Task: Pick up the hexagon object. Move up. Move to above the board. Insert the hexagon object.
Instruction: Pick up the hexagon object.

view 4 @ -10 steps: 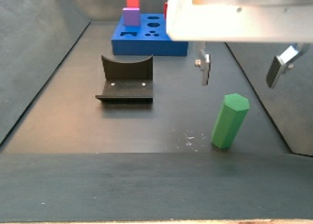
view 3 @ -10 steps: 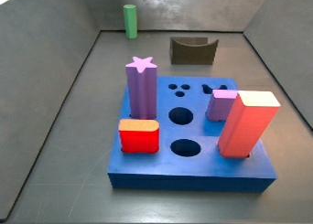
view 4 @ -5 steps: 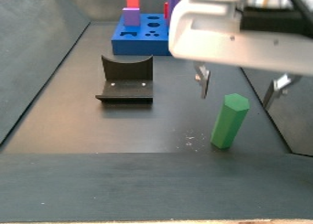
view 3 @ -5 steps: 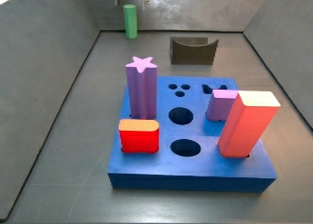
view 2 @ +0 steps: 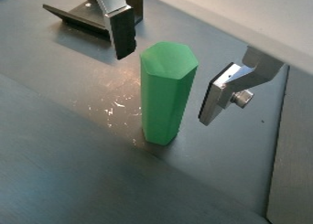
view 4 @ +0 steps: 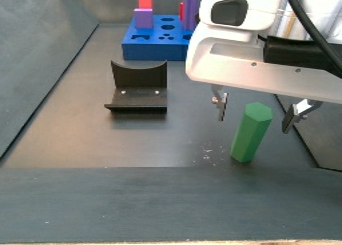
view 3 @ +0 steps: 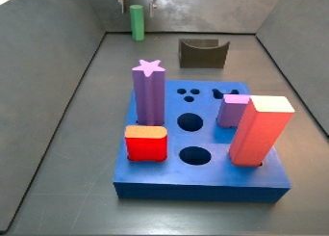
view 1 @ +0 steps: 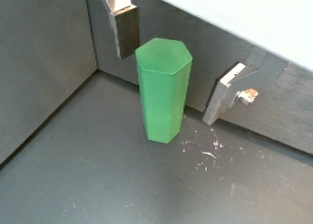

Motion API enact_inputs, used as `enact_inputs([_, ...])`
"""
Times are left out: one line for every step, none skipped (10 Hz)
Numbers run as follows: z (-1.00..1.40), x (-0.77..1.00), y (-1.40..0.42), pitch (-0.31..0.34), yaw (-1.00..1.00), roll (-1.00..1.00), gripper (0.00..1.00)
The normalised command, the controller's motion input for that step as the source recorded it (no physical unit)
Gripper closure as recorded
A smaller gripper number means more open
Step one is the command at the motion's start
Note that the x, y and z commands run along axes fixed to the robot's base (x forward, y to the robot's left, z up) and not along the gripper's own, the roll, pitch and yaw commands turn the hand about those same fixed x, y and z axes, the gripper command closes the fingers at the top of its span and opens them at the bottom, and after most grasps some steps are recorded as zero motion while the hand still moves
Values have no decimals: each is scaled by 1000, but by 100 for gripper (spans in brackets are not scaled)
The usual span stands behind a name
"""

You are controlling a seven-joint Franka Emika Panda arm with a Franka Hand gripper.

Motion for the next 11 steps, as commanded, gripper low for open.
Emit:
enact_inputs([-260,-66,0,-166,106,0,0])
enact_inputs([-286,-89,0,-201,31,-1,0])
enact_inputs([-183,-103,0,-189,0,-29,0])
enact_inputs([0,0,3,-20,0,-14,0])
enact_inputs([0,0,0,0,0,0,0])
enact_inputs([0,0,0,0,0,0,100])
enact_inputs([0,0,0,0,0,0,100])
enact_inputs([0,0,0,0,0,0,100])
enact_inputs([0,0,0,0,0,0,100])
enact_inputs([0,0,0,0,0,0,100])
enact_inputs([0,0,0,0,0,0,100])
